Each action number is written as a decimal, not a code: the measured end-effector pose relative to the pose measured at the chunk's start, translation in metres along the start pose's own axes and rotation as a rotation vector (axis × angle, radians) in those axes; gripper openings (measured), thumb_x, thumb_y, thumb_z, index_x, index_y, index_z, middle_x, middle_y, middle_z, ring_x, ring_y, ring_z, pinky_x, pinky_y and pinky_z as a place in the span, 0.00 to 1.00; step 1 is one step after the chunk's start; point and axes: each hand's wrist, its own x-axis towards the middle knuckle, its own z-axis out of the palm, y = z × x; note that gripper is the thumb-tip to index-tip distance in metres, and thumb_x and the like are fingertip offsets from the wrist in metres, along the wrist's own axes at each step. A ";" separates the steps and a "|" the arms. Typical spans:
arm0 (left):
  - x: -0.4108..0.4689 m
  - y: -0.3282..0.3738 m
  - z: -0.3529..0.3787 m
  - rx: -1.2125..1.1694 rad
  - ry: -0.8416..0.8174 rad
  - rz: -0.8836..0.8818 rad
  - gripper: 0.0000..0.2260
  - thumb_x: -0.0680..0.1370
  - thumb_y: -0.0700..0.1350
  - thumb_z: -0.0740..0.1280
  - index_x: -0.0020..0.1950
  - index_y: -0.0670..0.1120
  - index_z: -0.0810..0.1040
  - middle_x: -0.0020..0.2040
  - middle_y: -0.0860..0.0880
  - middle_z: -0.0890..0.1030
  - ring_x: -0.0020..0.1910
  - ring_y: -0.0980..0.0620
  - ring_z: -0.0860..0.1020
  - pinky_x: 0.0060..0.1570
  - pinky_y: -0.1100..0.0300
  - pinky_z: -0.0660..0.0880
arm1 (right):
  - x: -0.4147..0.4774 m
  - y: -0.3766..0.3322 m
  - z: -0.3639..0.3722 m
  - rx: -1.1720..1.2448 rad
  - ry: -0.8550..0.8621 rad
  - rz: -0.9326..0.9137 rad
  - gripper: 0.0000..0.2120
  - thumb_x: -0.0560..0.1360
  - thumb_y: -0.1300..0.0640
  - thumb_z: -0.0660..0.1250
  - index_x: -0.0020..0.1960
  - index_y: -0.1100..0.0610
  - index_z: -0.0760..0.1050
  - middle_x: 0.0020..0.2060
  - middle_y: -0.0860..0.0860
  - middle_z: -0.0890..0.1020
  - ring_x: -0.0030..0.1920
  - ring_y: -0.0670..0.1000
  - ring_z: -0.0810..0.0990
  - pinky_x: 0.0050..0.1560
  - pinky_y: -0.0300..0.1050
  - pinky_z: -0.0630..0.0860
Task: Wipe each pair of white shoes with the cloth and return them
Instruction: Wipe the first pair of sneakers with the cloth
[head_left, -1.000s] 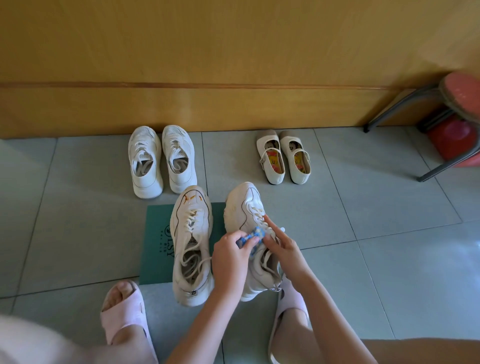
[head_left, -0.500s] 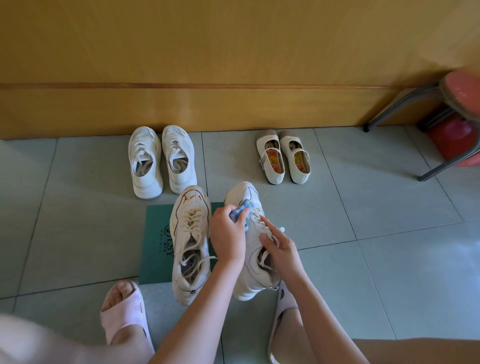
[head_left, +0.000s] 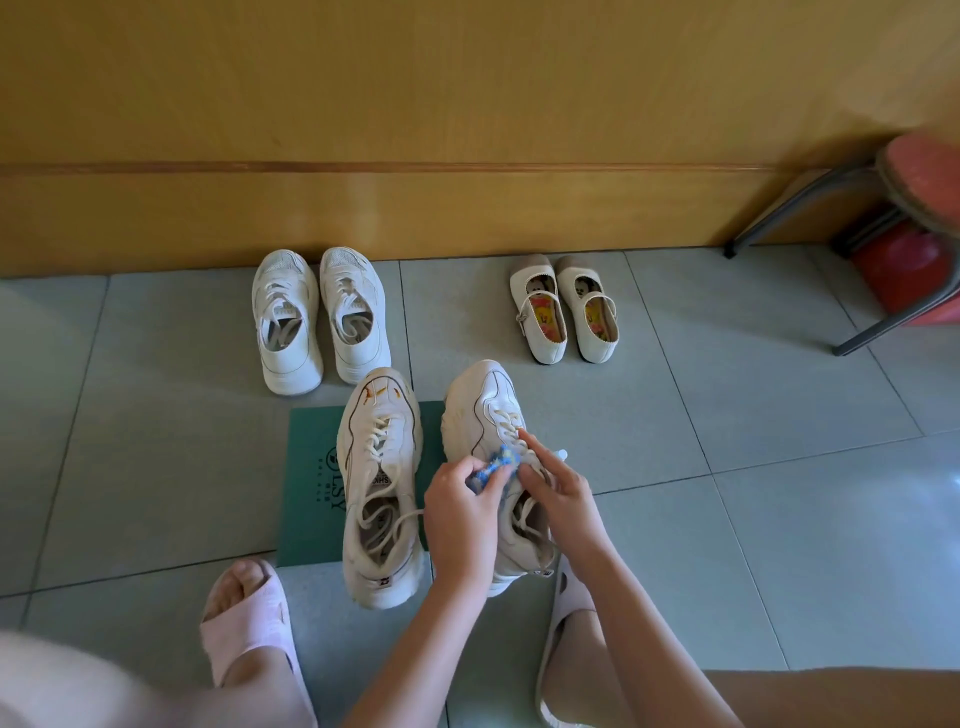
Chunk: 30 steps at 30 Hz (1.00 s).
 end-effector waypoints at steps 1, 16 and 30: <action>-0.001 -0.002 -0.001 -0.001 -0.011 -0.006 0.11 0.72 0.54 0.71 0.36 0.49 0.75 0.35 0.50 0.77 0.35 0.51 0.74 0.33 0.58 0.69 | 0.000 0.001 0.000 0.004 -0.004 -0.006 0.18 0.78 0.56 0.63 0.59 0.33 0.71 0.64 0.48 0.76 0.63 0.47 0.75 0.65 0.51 0.73; 0.030 0.027 -0.004 0.024 0.096 0.043 0.09 0.73 0.50 0.71 0.42 0.44 0.79 0.38 0.51 0.75 0.37 0.52 0.72 0.33 0.66 0.60 | 0.001 -0.002 0.009 -0.109 0.032 -0.041 0.19 0.78 0.58 0.63 0.65 0.42 0.71 0.68 0.42 0.70 0.68 0.42 0.69 0.58 0.30 0.68; 0.013 -0.001 -0.013 -0.081 0.055 0.016 0.10 0.73 0.50 0.71 0.36 0.47 0.76 0.32 0.51 0.77 0.32 0.53 0.74 0.32 0.61 0.69 | 0.000 -0.001 0.006 -0.136 0.057 -0.046 0.18 0.78 0.58 0.63 0.66 0.43 0.72 0.67 0.45 0.73 0.65 0.46 0.73 0.58 0.31 0.72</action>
